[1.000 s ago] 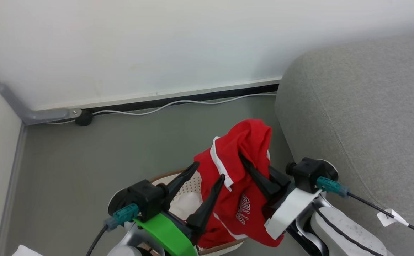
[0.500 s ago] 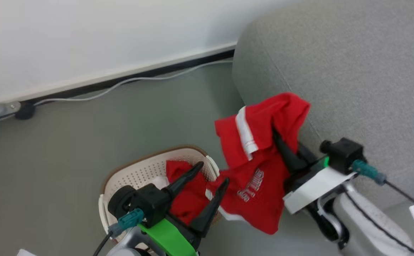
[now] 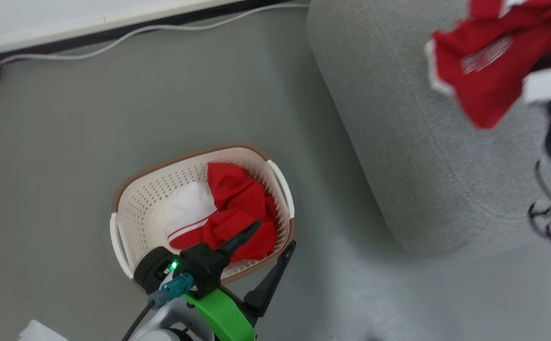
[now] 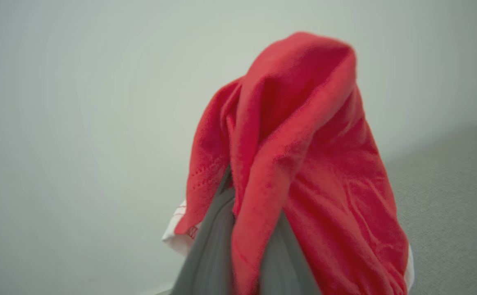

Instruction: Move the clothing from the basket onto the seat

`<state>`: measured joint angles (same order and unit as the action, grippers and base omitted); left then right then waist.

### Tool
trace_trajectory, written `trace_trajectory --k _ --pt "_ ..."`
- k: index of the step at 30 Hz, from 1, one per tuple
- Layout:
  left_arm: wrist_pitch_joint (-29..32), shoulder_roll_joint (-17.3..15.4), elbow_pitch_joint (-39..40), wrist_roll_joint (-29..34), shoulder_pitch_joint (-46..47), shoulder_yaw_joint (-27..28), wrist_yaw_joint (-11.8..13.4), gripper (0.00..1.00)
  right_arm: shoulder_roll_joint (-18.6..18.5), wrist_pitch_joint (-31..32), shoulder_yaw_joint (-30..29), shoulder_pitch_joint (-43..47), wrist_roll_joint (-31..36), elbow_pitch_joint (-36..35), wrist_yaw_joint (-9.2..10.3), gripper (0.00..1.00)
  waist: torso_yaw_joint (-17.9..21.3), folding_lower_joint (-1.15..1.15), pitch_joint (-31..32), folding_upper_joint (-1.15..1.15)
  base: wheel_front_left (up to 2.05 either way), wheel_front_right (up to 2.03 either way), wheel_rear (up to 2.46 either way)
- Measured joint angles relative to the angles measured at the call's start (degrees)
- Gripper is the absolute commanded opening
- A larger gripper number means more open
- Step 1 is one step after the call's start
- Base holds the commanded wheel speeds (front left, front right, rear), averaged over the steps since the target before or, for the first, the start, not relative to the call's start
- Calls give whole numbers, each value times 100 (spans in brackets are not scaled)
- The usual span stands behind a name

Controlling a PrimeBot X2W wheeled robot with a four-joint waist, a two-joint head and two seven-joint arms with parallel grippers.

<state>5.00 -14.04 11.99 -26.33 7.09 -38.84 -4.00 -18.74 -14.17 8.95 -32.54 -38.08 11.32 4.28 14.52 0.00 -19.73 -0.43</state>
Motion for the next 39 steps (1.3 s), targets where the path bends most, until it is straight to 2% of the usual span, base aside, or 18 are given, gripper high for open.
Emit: trace_trajectory --k 2,3,5,10,13,20,27,34,35,36,39 --pt "2 -37 40 12 30 23 2 100 -82 4 -408 -387 -153 177 134 0 -98 0 -149 0 0 0 0" --pt "2 -37 40 12 30 23 2 100 -82 4 -408 -387 -153 177 134 0 -98 0 -149 0 0 0 0" --pt "3 -65 88 27 76 65 18 100 -188 10 -837 -770 -383 307 191 0 -210 0 -289 0 0 0 0" --pt "-1 -130 235 55 134 198 60 100 -672 18 -1533 -1413 -528 691 248 0 -524 0 -645 0 0 0 0" --pt "-16 -191 358 172 152 314 108 100 -759 18 -1818 -1686 -643 906 288 0 -701 0 -881 0 0 0 0" --pt "-62 -479 612 243 143 676 259 100 -713 11 -2240 -2437 -889 1201 290 0 -980 0 -1498 0 0 0 0" --pt "-62 -732 933 267 114 983 436 100 -575 -25 -2590 -2788 -886 1540 294 0 -1030 1 -2127 0 0 0 0" --pt "-67 -931 1169 344 147 1235 503 100 -75 -49 -2689 -2797 -799 2042 294 0 -877 1 -2703 0 0 0 0" --pt "-107 -945 1156 344 149 1252 502 100 -13 -51 -2693 -2791 -768 2117 294 10 -840 1 -2768 0 0 0 0" --pt "-111 -957 1147 344 152 1269 502 100 53 -49 -2718 -2786 -745 2162 294 27 -795 1 -2823 0 0 0 0" --pt "-159 -978 1084 344 197 1295 493 100 145 -49 -2840 -2780 -572 2169 294 40 -636 1 -2928 0 0 0 0"
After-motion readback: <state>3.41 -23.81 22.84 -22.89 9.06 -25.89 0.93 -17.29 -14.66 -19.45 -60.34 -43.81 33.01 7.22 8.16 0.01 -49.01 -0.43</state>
